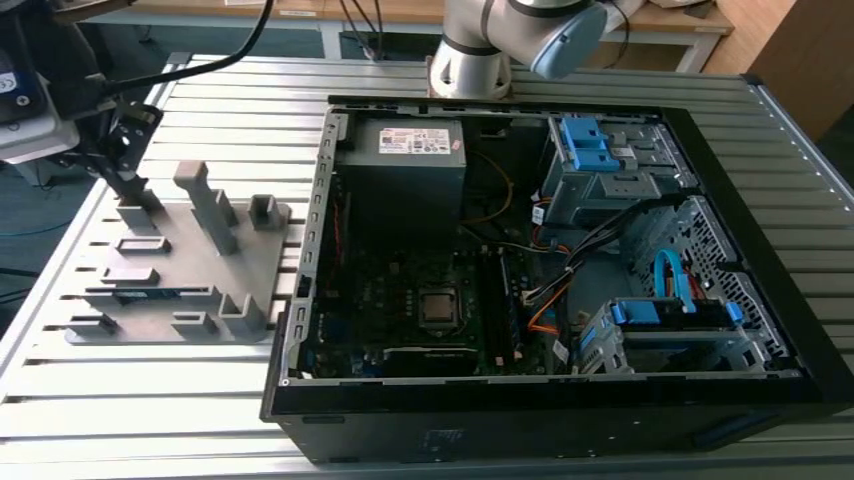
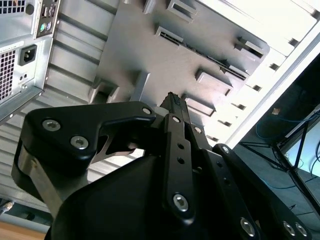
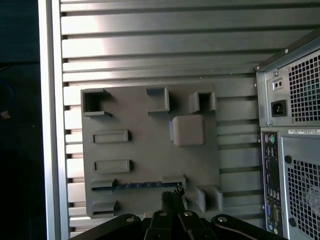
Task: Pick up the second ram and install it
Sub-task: 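Reach for the second ram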
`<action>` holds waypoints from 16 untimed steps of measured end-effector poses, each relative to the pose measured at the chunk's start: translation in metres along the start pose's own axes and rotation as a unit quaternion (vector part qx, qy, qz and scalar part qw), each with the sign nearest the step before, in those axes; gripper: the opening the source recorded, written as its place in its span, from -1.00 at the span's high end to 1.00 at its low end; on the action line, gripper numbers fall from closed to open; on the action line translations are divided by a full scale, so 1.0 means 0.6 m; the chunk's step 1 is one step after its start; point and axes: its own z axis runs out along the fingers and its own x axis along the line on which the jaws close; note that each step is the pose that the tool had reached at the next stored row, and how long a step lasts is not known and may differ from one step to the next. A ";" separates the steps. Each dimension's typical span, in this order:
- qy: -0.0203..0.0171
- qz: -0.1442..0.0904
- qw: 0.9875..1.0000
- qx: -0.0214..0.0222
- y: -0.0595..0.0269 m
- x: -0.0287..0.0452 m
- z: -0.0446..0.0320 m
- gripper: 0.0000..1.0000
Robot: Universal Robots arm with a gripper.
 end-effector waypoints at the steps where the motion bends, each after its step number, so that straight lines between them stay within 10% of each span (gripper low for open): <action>1: 0.000 0.000 1.000 0.000 -0.001 0.000 0.002 0.80; 16: 0.000 0.000 1.000 0.000 -0.010 0.003 0.036 0.80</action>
